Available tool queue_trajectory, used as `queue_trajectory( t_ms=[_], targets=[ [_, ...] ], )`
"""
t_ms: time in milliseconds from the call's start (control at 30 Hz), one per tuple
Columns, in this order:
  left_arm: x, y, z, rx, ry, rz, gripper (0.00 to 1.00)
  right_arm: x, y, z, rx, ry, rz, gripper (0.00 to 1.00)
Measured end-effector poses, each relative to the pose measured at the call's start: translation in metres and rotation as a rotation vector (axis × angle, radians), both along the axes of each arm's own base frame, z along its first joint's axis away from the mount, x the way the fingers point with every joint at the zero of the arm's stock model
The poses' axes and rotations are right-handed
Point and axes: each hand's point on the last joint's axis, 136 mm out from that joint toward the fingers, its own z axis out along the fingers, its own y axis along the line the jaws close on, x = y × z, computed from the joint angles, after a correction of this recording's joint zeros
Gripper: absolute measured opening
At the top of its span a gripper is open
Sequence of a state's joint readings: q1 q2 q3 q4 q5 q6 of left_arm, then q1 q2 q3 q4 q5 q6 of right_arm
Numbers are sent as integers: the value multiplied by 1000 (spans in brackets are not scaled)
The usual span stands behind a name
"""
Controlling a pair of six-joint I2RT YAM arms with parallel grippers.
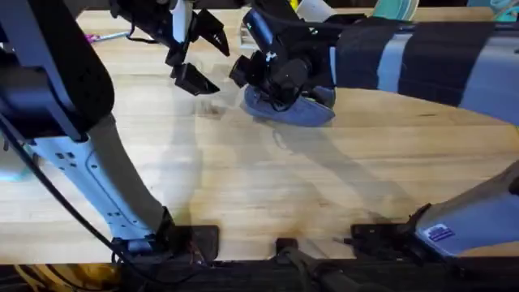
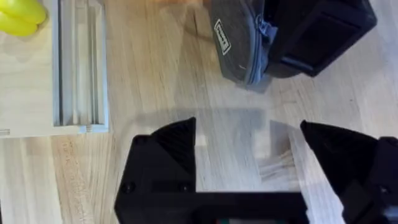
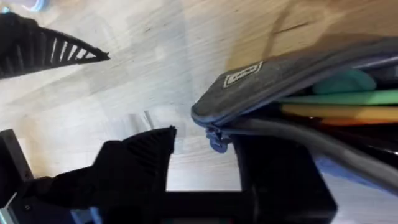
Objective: Unzip the bag, pick up the pens from the table one at a time and place them inside, then zip the bag closed.
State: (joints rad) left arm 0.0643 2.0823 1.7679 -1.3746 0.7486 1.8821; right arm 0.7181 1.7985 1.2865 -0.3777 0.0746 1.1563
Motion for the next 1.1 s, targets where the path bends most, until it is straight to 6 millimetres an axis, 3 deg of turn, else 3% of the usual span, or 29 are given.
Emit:
queue_trajectory(
  t_ms=[200, 433, 600, 900, 1100],
  targets=[
    [0, 0, 0, 0, 0, 0, 993, 0, 0, 0, 1, -1, -2, 335],
    [0, 0, 0, 0, 0, 0, 993, 0, 0, 0, 1, 0, -4, 237],
    [0, 0, 0, 0, 0, 0, 993, -1, -3, -1, -13, 4, -9, 53],
    [0, 0, 0, 0, 0, 0, 993, 1, 0, 0, -6, -7, 11, 34],
    [0, 0, 0, 0, 0, 0, 993, 0, 5, 16, 0, -59, 89, 33]
  ],
)
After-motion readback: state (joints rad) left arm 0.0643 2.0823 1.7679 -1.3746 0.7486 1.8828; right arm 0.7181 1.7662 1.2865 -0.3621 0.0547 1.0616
